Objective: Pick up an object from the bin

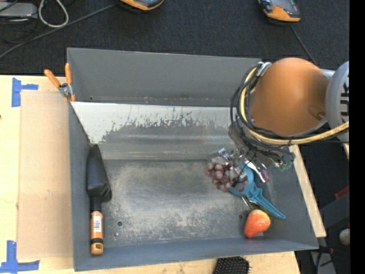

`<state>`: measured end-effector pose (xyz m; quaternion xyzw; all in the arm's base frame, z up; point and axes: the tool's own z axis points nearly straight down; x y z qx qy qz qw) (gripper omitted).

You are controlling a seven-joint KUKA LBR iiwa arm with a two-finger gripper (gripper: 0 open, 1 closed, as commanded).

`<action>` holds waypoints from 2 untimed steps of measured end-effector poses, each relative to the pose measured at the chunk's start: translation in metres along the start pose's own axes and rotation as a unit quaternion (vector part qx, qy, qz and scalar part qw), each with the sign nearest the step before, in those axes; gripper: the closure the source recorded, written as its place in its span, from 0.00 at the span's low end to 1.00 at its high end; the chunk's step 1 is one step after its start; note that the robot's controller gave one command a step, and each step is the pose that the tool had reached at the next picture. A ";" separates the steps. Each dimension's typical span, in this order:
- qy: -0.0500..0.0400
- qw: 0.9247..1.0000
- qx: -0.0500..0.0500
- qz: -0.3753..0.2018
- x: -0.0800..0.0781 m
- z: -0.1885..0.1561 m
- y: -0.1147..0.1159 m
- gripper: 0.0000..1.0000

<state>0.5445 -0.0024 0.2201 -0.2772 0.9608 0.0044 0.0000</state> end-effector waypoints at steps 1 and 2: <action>-0.003 0.999 0.002 0.034 -0.008 -0.042 -0.009 1.00; -0.003 0.998 0.001 0.058 0.011 0.002 -0.028 1.00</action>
Offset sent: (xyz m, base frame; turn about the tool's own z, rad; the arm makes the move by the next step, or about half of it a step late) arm -0.0023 -0.0573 -0.0415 0.1601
